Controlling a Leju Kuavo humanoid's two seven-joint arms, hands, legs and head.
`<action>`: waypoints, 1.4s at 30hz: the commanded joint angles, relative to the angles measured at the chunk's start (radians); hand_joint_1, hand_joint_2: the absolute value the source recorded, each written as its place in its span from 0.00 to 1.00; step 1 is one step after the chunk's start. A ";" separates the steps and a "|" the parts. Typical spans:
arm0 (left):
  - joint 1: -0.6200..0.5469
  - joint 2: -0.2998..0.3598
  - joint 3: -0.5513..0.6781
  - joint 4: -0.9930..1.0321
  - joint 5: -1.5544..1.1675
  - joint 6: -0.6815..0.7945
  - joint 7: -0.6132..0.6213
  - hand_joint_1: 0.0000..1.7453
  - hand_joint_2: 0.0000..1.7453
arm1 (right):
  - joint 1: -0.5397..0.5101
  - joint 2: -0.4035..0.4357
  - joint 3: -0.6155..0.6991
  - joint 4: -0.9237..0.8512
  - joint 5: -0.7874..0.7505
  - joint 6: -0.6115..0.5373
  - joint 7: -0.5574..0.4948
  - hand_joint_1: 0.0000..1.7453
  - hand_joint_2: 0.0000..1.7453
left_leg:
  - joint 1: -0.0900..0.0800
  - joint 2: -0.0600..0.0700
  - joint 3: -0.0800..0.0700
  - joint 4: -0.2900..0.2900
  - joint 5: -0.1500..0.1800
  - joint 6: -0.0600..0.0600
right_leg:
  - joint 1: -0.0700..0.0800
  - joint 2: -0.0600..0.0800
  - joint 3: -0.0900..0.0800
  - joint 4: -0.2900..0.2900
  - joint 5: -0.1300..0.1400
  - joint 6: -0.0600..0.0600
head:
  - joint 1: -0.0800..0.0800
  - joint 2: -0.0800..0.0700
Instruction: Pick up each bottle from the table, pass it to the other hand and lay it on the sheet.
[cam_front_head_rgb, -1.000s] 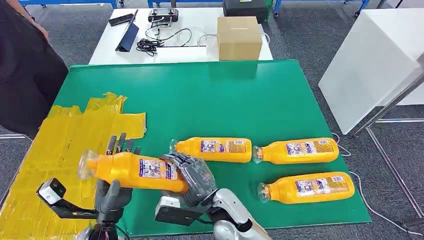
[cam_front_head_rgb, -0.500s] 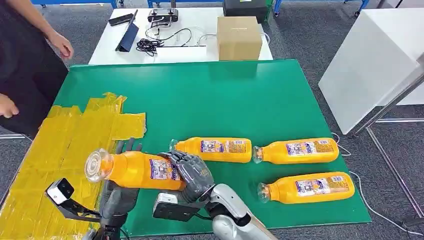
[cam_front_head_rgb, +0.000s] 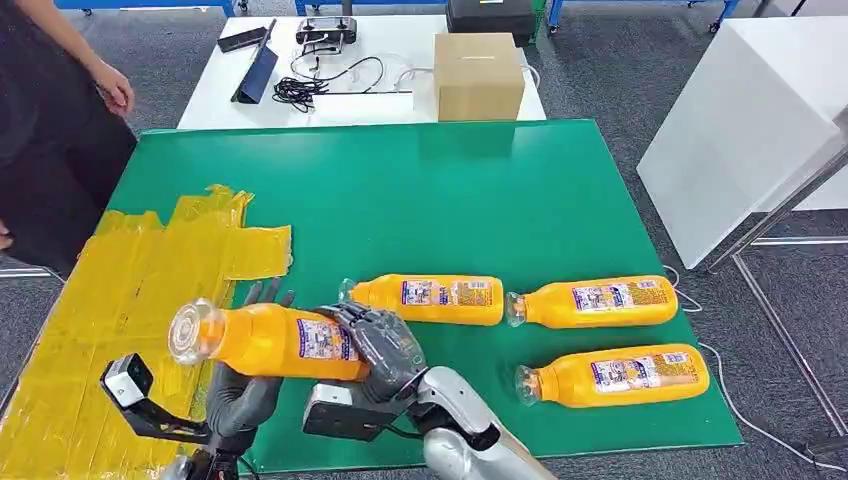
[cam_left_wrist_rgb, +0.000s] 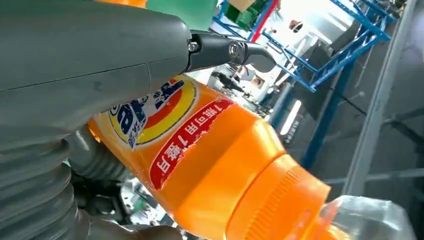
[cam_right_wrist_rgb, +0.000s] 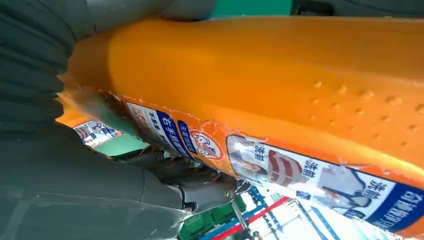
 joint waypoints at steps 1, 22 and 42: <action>-0.012 0.049 -0.003 -0.051 -0.392 0.163 -0.090 0.00 1.00 | -0.042 -0.025 0.044 0.028 0.022 0.000 0.059 1.00 1.00 | 0.000 0.001 0.002 0.000 -0.001 -0.001 | 0.000 0.000 0.003 -0.001 -0.001 0.000 | 0.000 0.000; 0.010 0.032 0.021 -0.095 -0.486 0.193 -0.114 0.00 1.00 | -0.060 -0.033 0.123 0.033 0.043 0.064 0.097 1.00 1.00 | 0.000 0.001 0.002 0.000 -0.001 0.000 | 0.000 0.001 0.002 -0.001 -0.001 0.001 | 0.000 0.000; 0.020 0.032 0.039 -0.120 -0.383 0.150 -0.089 0.00 1.00 | -0.064 0.015 0.166 0.056 0.063 0.091 0.091 1.00 1.00 | 0.001 0.000 0.005 -0.001 -0.002 -0.001 | 0.001 -0.001 0.005 -0.002 -0.002 0.001 | 0.000 0.000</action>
